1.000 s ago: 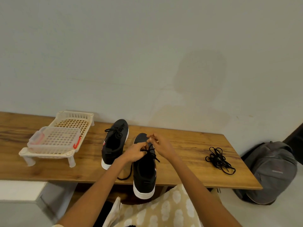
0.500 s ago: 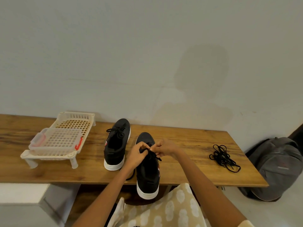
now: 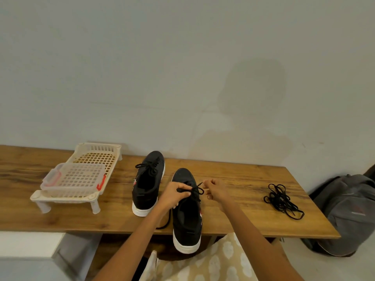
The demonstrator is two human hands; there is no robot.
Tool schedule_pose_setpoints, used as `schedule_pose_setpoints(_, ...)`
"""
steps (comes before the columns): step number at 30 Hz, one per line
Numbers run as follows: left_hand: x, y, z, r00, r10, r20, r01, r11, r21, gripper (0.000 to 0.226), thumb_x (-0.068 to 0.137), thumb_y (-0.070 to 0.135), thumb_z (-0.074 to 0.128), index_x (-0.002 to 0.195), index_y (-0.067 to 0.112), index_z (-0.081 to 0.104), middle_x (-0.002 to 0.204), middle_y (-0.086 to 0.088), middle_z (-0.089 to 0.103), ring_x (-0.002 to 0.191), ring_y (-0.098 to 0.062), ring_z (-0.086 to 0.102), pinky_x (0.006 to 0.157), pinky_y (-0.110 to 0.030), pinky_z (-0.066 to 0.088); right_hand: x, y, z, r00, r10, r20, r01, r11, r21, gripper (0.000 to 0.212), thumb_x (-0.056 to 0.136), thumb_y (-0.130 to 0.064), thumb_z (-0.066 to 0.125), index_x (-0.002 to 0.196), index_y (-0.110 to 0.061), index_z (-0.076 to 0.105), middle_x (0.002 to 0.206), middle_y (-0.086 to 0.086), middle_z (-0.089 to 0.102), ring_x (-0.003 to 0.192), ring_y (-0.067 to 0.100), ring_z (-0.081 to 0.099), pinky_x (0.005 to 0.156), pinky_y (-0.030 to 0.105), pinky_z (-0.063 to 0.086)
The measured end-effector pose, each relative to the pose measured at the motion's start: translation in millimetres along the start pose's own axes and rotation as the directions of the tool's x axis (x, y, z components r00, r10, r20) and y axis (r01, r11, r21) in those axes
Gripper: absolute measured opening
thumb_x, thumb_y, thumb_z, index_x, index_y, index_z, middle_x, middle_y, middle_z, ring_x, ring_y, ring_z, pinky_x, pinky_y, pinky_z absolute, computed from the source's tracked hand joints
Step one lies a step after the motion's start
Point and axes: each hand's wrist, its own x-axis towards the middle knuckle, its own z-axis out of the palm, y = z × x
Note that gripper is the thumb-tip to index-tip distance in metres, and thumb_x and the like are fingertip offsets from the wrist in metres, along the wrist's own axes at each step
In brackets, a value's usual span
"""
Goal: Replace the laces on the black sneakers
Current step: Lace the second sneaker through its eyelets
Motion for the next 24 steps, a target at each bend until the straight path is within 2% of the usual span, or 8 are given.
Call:
schedule_pose_setpoints(5,0.7,10.7,-0.5,0.999,-0.04,0.029,0.035,0.99,0.14,0.024,0.088,0.021,0.067,0.112,0.017,0.067,0.099,-0.004,0.07,0.039,-0.014,0.045,0.037,-0.023,0.038,-6.8,3.9,-2.5,0.982,-0.17,-0.084,0.16,0.981,-0.109,0.022,0.093,-0.023,0.058,0.114,-0.016,0.06,0.1,-0.002,0.063,0.058,0.008,0.054,0.047,0.015,0.043)
schedule_pose_setpoints(8,1.2,9.2,1.3,1.0,-0.024,0.017,0.021,0.987,0.158,0.022,0.088,0.023,0.066,0.109,0.015,0.069,0.092,-0.01,0.071,0.038,-0.013,0.044,0.037,-0.022,0.036,-10.5,-9.1,-2.5,0.927,-0.318,0.197,0.365,0.885,-0.288,0.037,0.089,-0.031,0.064,0.123,-0.019,0.061,0.115,-0.005,0.064,0.074,0.01,0.062,0.058,0.016,0.047)
schedule_pose_setpoints(10,-0.4,9.7,1.1,1.0,-0.009,0.002,0.009,0.986,0.166,0.017,0.089,0.022,0.064,0.105,0.016,0.069,0.091,-0.013,0.071,0.037,-0.013,0.043,0.036,-0.021,0.035,-9.7,-13.6,0.2,0.859,-0.286,0.424,0.488,0.705,-0.514,0.042,0.087,-0.033,0.066,0.126,-0.02,0.061,0.12,-0.003,0.065,0.094,0.013,0.063,0.074,0.019,0.048)
schedule_pose_setpoints(14,-2.9,16.5,0.7,0.995,0.07,-0.065,-0.055,0.977,0.208,0.015,0.085,0.023,0.069,0.094,0.013,0.075,0.089,-0.005,0.072,0.056,-0.005,0.053,0.047,-0.009,0.038,-6.4,-11.6,0.5,0.894,-0.214,0.394,0.421,0.705,-0.571,0.033,0.087,-0.024,0.066,0.12,-0.017,0.066,0.107,0.005,0.071,0.09,0.015,0.067,0.087,0.034,0.054)
schedule_pose_setpoints(18,-2.9,26.3,-16.9,0.997,0.064,-0.052,-0.034,0.897,0.442,0.034,0.085,0.039,0.067,0.063,0.012,0.063,0.059,-0.004,0.053,0.047,-0.01,0.043,0.05,-0.019,0.032,-9.6,-10.4,3.3,0.925,-0.175,0.339,0.342,0.771,-0.537,0.027,0.089,-0.018,0.065,0.115,-0.012,0.067,0.099,0.009,0.072,0.084,0.019,0.07,0.083,0.038,0.056)
schedule_pose_setpoints(20,-3.5,32.9,-33.2,0.997,0.029,-0.07,-0.007,0.955,0.295,0.046,0.092,0.043,0.055,0.059,0.012,0.049,0.056,-0.006,0.047,0.044,-0.014,0.041,0.051,-0.025,0.034,-14.0,-10.8,5.4,0.936,-0.159,0.313,0.302,0.819,-0.488,0.028,0.09,-0.014,0.063,0.117,-0.006,0.065,0.103,0.012,0.07,0.084,0.021,0.068,0.076,0.028,0.056)
schedule_pose_setpoints(22,-6.6,39.2,-48.6,0.987,-0.078,-0.141,0.056,0.987,-0.154,0.047,0.098,0.043,0.044,0.064,0.011,0.052,0.058,-0.005,0.054,0.046,-0.015,0.05,0.054,-0.027,0.042,-16.9,-8.6,7.1,0.943,-0.162,0.289,0.283,0.849,-0.446,0.029,0.09,-0.013,0.062,0.117,-0.003,0.064,0.102,0.014,0.069,0.08,0.021,0.065,0.07,0.024,0.053)
schedule_pose_setpoints(24,-12.0,46.8,-57.4,0.974,-0.155,-0.168,0.016,0.778,-0.628,0.046,0.101,0.037,0.037,0.071,0.009,0.057,0.062,-0.004,0.062,0.058,-0.017,0.06,0.065,-0.029,0.049,-20.5,-6.9,8.1,0.948,-0.175,0.266,0.277,0.863,-0.422,0.028,0.091,-0.013,0.062,0.116,-0.003,0.064,0.096,0.013,0.069,0.078,0.02,0.064,0.072,0.027,0.054)
